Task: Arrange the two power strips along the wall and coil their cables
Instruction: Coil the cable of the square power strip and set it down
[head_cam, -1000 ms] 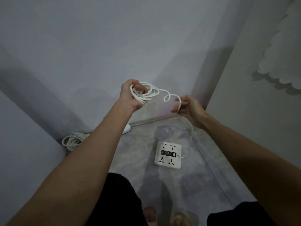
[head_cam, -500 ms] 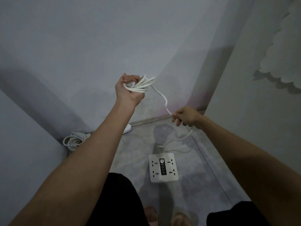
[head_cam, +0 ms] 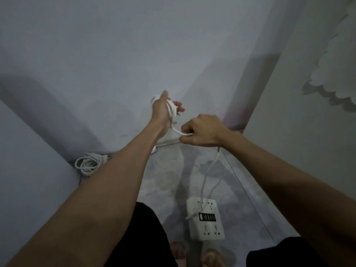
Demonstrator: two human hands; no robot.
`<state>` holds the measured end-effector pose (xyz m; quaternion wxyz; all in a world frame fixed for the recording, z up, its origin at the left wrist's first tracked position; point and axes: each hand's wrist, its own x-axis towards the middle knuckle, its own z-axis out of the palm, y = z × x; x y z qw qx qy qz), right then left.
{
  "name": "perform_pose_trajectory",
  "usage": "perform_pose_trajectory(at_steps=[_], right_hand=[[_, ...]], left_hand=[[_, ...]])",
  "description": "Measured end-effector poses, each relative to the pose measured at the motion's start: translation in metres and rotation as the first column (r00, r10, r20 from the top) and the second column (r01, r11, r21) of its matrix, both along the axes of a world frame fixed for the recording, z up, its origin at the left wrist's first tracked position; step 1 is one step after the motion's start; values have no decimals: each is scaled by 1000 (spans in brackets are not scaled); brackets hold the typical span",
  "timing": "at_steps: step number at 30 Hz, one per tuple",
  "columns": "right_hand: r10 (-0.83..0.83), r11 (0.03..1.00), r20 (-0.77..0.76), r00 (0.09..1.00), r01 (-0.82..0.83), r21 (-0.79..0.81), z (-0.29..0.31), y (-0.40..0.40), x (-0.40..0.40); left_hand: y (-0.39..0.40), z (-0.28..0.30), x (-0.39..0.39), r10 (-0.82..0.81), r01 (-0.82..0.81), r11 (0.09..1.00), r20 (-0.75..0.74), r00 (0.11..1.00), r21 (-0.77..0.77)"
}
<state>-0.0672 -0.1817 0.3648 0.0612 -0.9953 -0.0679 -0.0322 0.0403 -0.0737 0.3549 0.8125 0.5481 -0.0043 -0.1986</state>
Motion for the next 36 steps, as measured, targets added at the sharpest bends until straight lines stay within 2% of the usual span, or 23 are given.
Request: perform_pose_trajectory(at_steps=[3,5,7,9,11,14,16,18,20,22,24,26,27,29,32,34,36], right_hand=[[-33,998,8,999,34,-43,6,-7,1],[-89,996,-3,996,89,18,8,-20,1],[-98,987,-52,994,103,119,9,-31,1],[-76,970,-108,991,99,221,10,-36,4],[-77,946,-138,987,116,303,13,-43,4],[-101,898,-155,983,157,411,14,-61,1],[-119,860,-159,980,182,477,10,-71,0],[-147,825,-152,977,206,526,3,-77,-1],[-169,786,-144,975,222,578,-5,-81,-1],[-179,738,-147,973,232,633,-10,-84,-1],[-176,691,-150,973,231,685,-14,-84,-3],[-194,673,-132,972,230,703,-17,-82,-3],[-204,670,-128,971,234,704,-20,-81,-2],[-199,679,-149,969,246,691,-29,-77,1],[-166,716,-246,955,288,636,-55,-71,3],[-140,719,-326,935,322,615,-68,-68,-1],[-119,689,-360,925,338,641,-76,-67,-6]], left_hand=[[2,-7,-6,-216,92,930,327,920,355],[8,-8,-12,-369,75,828,439,819,556],[9,-10,-17,-515,30,705,482,709,709],[8,-10,-21,-601,-18,602,468,648,799],[9,-8,-26,-635,-68,524,443,633,849],[13,0,-24,-724,-168,356,385,572,919],[15,6,-20,-772,-57,283,263,579,957],[15,11,-18,-787,211,251,72,612,945],[16,20,-21,-795,509,235,-137,591,828],[16,30,-24,-815,733,245,-274,511,635],[16,37,-24,-831,844,305,-309,463,442],[18,38,-19,-830,889,402,-322,455,222],[19,37,-17,-837,894,439,-323,442,85],[19,31,-11,-874,869,456,-283,396,-191],[17,32,-4,-911,715,396,-150,383,-576],[17,43,-3,-856,534,396,-89,510,-747],[12,53,-1,-670,314,511,-143,728,-800]])
